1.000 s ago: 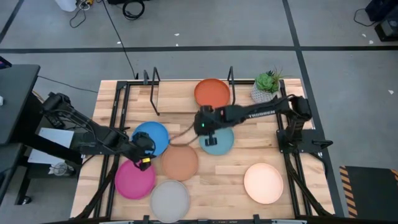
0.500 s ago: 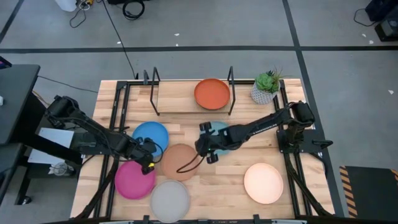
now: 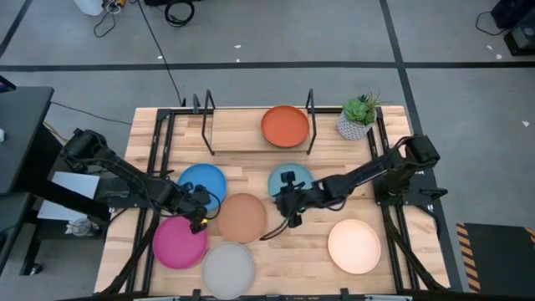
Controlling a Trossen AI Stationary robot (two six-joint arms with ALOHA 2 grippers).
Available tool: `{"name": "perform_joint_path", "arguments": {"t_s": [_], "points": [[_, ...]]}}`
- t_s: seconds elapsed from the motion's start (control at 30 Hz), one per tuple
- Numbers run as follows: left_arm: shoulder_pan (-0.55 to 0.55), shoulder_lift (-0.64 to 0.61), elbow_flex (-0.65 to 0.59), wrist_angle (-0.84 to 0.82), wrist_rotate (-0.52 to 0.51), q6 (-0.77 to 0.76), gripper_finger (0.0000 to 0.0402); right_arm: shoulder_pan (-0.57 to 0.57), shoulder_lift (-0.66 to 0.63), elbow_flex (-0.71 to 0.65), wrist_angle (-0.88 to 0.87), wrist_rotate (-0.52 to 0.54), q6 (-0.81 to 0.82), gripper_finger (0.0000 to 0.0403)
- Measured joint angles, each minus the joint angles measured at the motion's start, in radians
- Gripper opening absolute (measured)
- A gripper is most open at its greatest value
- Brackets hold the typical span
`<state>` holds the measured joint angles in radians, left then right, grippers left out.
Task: Place and stack plates onto a shelf
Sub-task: Stack the blue plate on top of the orange plate on the shelf
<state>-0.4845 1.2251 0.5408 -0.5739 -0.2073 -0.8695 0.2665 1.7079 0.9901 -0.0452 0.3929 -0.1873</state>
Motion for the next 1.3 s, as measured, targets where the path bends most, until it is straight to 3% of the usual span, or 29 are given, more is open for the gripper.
{"name": "perform_joint_path", "arguments": {"t_s": [0.27, 0.53, 0.77, 1.13, 1.23, 1.3], "points": [[0.0, 0.0, 0.011, -0.003, -0.008, 0.219, 0.0185, 0.021, -0.024, -0.09, 0.096, 0.01, 0.012, 0.0098], [0.0, 0.016, 0.01, -0.006, -0.017, 0.194, 0.0185, 0.028, -0.024, -0.148, 0.213, 0.026, 0.008, 0.0098], [0.0, 0.108, 0.011, -0.002, -0.027, 0.208, 0.0177, 0.04, -0.024, -0.182, 0.281, 0.026, 0.003, 0.0098], [0.0, 0.094, 0.014, -0.004, -0.007, 0.204, 0.0051, 0.062, -0.024, -0.215, 0.356, 0.026, 0.012, 0.0098], [0.0, 0.073, 0.053, -0.078, 0.011, 0.205, 0.0015, 0.061, -0.024, -0.224, 0.366, 0.026, 0.012, 0.0098], [-0.002, 0.055, 0.107, -0.163, 0.029, 0.21, 0.0012, 0.062, -0.024, -0.231, 0.382, 0.025, 0.014, 0.0098]]}}
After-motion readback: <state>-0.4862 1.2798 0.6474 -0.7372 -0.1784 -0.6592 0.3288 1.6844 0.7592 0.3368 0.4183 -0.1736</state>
